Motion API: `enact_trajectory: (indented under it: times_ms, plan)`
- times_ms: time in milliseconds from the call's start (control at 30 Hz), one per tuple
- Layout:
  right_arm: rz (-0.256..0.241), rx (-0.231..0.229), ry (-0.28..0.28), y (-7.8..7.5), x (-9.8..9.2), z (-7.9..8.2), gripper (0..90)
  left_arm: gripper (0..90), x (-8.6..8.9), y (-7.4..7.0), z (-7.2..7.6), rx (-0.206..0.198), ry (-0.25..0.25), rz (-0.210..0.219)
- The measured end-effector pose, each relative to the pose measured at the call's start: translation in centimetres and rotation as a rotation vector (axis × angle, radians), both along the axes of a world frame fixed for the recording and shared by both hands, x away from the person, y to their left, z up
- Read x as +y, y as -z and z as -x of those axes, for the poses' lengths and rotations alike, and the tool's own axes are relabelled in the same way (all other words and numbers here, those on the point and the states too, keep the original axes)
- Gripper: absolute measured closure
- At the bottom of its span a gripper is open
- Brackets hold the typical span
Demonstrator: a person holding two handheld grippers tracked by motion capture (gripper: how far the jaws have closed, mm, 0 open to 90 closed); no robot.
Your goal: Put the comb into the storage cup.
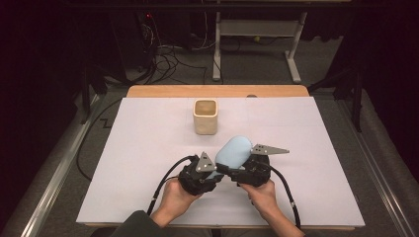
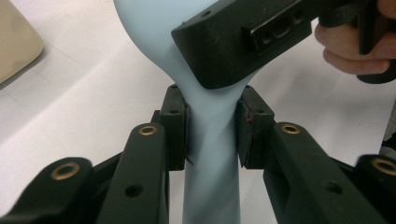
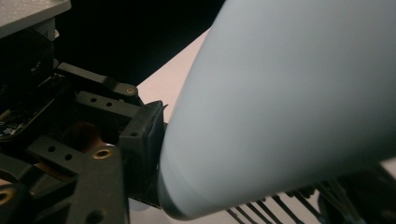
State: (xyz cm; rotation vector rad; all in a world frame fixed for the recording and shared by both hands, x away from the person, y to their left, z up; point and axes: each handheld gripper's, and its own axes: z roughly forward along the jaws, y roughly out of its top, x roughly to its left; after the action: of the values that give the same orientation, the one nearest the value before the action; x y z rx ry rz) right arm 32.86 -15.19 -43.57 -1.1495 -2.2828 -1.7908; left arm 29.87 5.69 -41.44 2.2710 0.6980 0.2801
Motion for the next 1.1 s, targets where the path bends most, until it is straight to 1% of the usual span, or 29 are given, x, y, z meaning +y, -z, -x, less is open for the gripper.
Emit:
enact_trajectory:
  times_ms: [67,300,333,400,433,633,800,833,867,967,1000,1100]
  plan:
    - [0.018,-0.007,-0.007,-0.3,0.1,0.1,44.6,69.1,0.0,0.0,0.0,-0.002,0.000,0.001]
    - [0.027,0.001,-0.025,-1.0,0.4,-0.1,49.4,69.1,0.3,-0.3,-0.1,-0.007,-0.004,0.011]
    - [0.035,0.001,-0.035,-1.3,0.5,-0.1,51.7,69.1,0.4,-0.4,-0.1,-0.007,-0.003,0.015]
    - [0.036,0.001,-0.039,-1.4,0.6,-0.1,52.1,69.0,0.5,-0.4,-0.2,-0.004,0.000,0.017]
    - [0.048,0.003,-0.046,-1.6,0.7,-0.2,52.9,69.0,0.6,-0.4,-0.2,-0.007,-0.004,0.024]
    - [0.055,-0.001,-0.064,-2.1,1.0,-0.3,54.2,68.4,0.9,-0.6,-0.2,-0.011,-0.003,0.037]
    - [0.069,-0.007,-0.069,-2.6,1.0,-0.4,54.7,55.9,1.1,-0.6,-0.3,-0.005,-0.010,0.045]
    - [0.076,-0.008,-0.067,-2.7,1.0,-0.4,54.7,55.9,1.2,-0.6,-0.3,-0.004,-0.014,0.051]
    - [0.100,-0.018,-0.061,-2.8,0.9,-0.4,54.7,52.4,1.3,-0.6,-0.2,-0.002,-0.015,0.054]
    - [0.104,-0.021,-0.061,-2.9,0.8,-0.5,54.7,49.7,1.4,-0.5,-0.2,0.000,-0.017,0.057]
    - [0.109,-0.020,-0.059,-2.9,0.7,-0.5,54.7,47.0,1.5,-0.4,-0.2,0.003,-0.019,0.062]
    - [0.107,-0.021,-0.056,-3.0,0.5,-0.5,54.7,43.8,1.7,-0.4,-0.2,0.008,-0.019,0.070]
